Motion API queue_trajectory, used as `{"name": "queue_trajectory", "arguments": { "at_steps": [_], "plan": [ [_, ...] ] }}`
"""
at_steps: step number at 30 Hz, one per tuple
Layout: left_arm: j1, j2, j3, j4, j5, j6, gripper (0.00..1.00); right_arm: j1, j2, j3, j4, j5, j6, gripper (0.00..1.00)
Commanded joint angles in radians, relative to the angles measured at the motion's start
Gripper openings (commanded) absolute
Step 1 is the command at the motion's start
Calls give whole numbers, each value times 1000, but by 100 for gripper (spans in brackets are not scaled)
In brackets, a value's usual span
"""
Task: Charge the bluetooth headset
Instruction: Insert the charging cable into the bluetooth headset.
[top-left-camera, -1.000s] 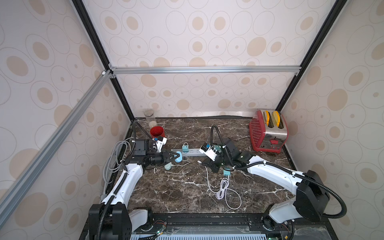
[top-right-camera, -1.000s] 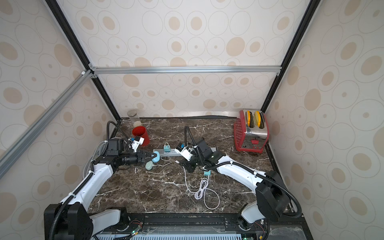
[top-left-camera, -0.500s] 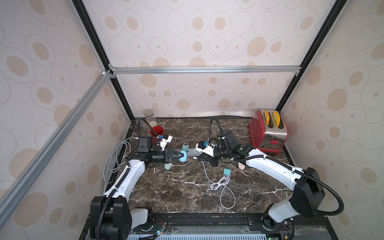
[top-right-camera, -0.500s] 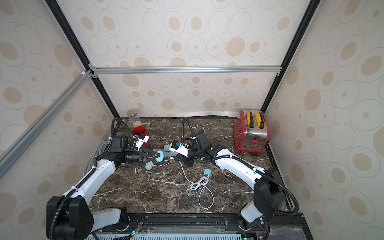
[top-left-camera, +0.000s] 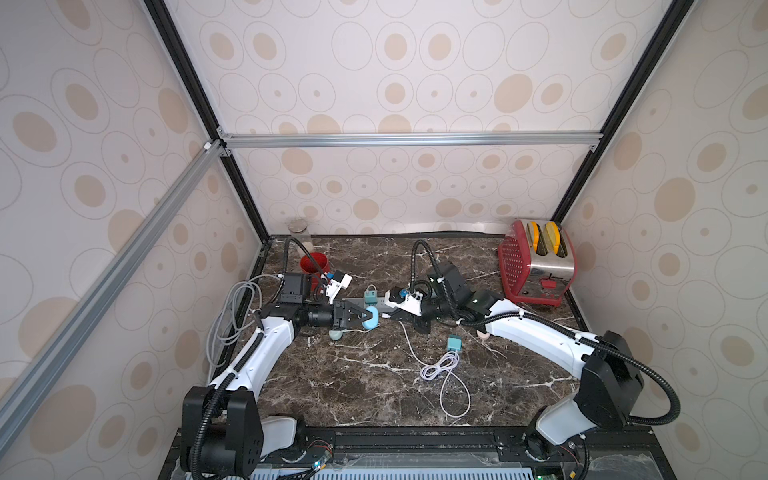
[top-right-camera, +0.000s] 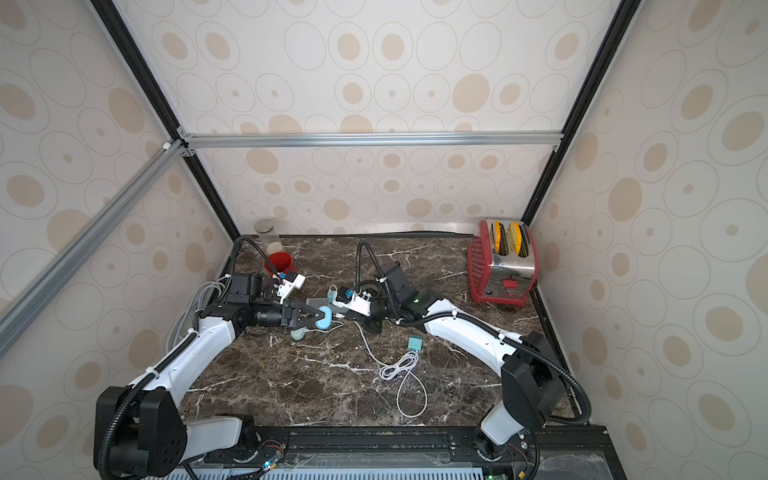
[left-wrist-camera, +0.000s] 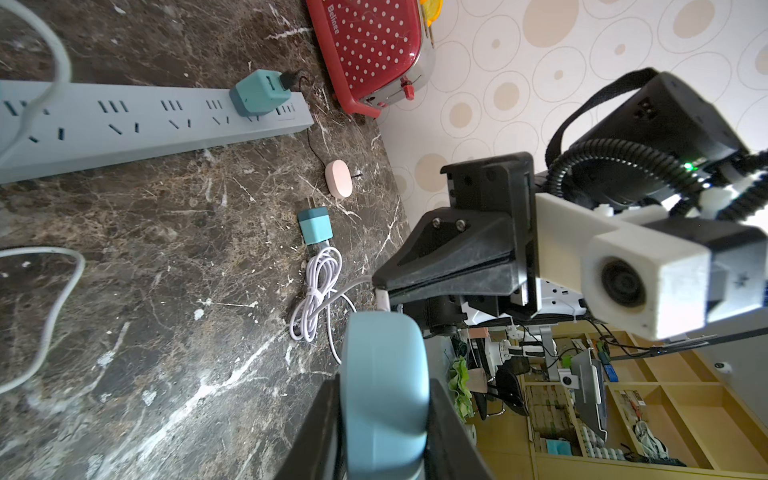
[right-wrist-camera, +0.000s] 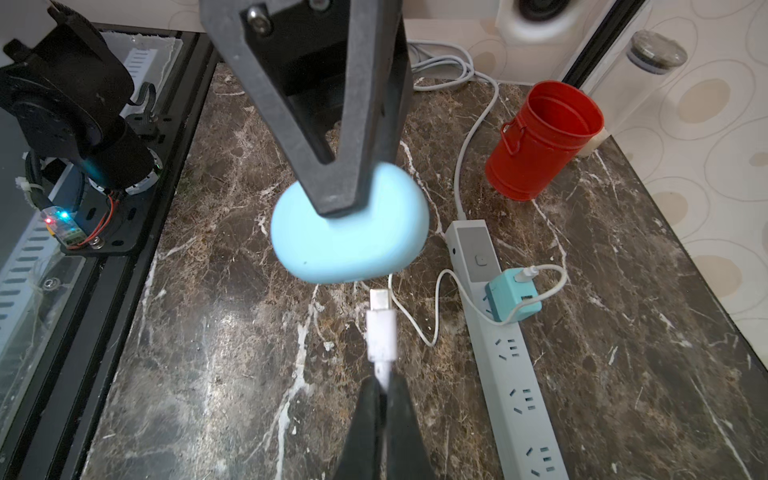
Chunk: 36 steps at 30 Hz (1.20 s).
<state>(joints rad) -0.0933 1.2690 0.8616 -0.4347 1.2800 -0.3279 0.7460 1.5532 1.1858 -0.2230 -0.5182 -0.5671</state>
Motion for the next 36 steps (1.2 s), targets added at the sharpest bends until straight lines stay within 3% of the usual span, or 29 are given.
{"name": "queue_trajectory", "arguments": {
  "at_steps": [1,16,36],
  "plan": [
    [-11,-5,22,1,45,27,14,8,-25,-18,29,0,-27,0],
    [-13,23,15,34,58,0,13,16,-89,-62,38,3,-48,0],
    [-14,12,6,48,62,-19,13,39,-28,-38,52,59,-35,0]
  ]
}}
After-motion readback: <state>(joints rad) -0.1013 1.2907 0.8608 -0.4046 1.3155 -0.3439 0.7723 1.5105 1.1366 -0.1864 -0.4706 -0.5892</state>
